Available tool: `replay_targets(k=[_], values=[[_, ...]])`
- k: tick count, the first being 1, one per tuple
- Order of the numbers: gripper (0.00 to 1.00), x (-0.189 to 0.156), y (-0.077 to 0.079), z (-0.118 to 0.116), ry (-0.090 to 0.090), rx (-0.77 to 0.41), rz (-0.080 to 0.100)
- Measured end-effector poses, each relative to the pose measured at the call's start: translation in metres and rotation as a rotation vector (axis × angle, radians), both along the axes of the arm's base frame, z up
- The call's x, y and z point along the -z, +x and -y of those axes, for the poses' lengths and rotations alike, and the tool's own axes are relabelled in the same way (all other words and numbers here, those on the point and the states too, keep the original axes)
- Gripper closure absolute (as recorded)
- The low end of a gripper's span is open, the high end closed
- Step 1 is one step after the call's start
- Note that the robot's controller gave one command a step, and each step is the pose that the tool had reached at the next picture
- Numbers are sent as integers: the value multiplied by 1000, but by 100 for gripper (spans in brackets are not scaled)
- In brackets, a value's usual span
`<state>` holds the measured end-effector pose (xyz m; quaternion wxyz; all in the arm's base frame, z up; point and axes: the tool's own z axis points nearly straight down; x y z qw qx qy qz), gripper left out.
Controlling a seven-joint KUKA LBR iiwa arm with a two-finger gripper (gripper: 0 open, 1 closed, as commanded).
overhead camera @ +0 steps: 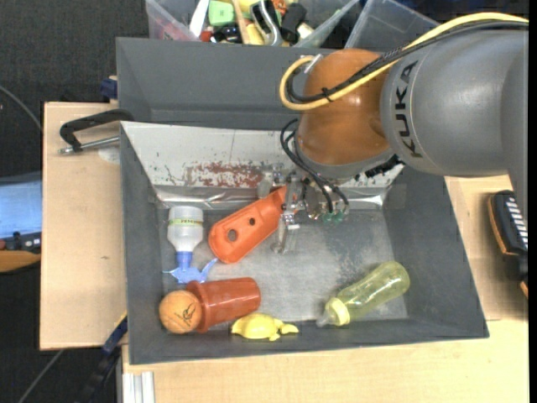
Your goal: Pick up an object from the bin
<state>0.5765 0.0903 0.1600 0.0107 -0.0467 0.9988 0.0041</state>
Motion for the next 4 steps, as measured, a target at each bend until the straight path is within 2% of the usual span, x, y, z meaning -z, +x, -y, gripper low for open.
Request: replay_targets(k=[1, 2, 3, 4], values=[[0, 52, 11, 2, 2, -1, 7], [100, 86, 11, 11, 6, 174, 3], [100, 74, 10, 13, 8, 238, 2], [100, 9, 11, 6, 8, 248, 0]])
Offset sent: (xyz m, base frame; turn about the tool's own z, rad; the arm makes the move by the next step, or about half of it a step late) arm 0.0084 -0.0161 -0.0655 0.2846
